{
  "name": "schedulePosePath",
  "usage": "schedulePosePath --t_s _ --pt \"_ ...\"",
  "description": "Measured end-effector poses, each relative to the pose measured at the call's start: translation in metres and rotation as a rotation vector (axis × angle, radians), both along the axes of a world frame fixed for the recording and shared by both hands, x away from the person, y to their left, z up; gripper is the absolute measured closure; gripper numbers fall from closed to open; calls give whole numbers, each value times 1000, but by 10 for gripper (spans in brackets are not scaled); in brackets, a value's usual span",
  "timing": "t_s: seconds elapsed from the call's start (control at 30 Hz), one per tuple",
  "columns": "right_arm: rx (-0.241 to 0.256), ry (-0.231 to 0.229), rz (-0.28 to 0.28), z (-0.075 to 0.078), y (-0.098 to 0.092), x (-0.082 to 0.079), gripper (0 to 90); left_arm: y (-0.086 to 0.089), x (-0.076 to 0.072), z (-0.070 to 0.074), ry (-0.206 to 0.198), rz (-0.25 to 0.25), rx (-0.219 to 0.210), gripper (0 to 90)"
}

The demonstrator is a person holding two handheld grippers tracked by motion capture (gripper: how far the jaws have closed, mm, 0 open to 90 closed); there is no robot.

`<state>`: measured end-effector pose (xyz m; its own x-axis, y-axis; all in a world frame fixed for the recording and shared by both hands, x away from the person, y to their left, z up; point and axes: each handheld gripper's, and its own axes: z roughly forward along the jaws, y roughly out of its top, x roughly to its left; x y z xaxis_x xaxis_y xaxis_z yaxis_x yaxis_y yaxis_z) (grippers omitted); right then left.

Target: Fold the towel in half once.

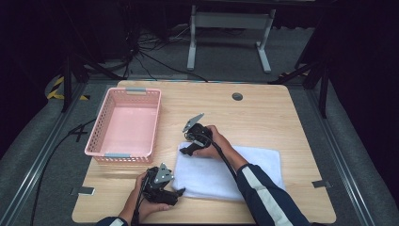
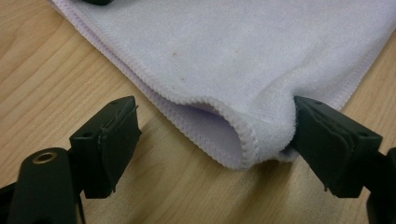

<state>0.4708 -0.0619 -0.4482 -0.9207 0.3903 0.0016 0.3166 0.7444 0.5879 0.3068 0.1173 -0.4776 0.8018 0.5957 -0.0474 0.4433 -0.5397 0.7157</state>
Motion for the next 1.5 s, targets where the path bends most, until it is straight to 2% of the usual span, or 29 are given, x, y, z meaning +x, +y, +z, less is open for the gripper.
schedulePosePath --t_s 0.1,0.17,0.4,0.5,0.7,0.73,0.77,0.83,0.9,0.93,0.97,1.0,1.03,1.1,1.17,1.2,1.27,1.3,1.4,1.5 --pt "20 22 2 0 0 0 354 -1 0 0 -1 -3 -3 181" --pt "10 23 -3 -1 1 0 351 -1 0 0 -1 -11 -7 196" --pt "48 36 -17 0 -3 1 350 -5 -2 0 1 -17 -4 200" --pt "41 28 -20 -2 -1 2 335 -4 -2 0 -5 -22 -5 216" --pt "22 30 -22 -6 3 8 243 -6 -2 1 -3 -28 0 243" --pt "25 43 -23 -6 3 9 243 -7 -1 1 -9 -33 -6 275" --pt "26 36 -6 -6 3 10 253 -8 -2 2 -5 -25 -6 308" --pt "24 50 30 -5 4 10 371 -8 -1 2 -10 -37 -7 350" --pt "34 76 93 -3 5 8 568 -8 -1 3 -9 -37 -13 439" --pt "34 76 93 -3 5 8 568 -8 -1 3 -9 -37 -13 482" --pt "34 83 90 -3 5 7 587 -8 -1 3 -13 -38 -15 482" --pt "36 94 94 -2 5 6 643 -8 -1 4 -7 -33 -10 541" --pt "43 113 100 -3 6 6 685 -9 0 3 -9 -30 -29 594" --pt "36 120 106 -2 6 5 751 -9 0 3 -11 -28 -29 661" --pt "21 103 118 0 9 2 775 -10 -2 3 -16 -21 -25 729" --pt "10 90 116 1 10 1 780 -10 -3 3 -17 -14 -28 745" --pt "-4 67 136 4 15 -4 783 -6 -4 5 -19 -18 -6 760" --pt "1 54 147 5 18 -5 784 -3 -6 7 -17 -9 -10 760" --pt "26 34 161 11 28 -9 783 10 -14 16 -53 12 -13 760" --pt "71 7 179 25 36 -14 782 20 -20 29 -105 15 -19 760"
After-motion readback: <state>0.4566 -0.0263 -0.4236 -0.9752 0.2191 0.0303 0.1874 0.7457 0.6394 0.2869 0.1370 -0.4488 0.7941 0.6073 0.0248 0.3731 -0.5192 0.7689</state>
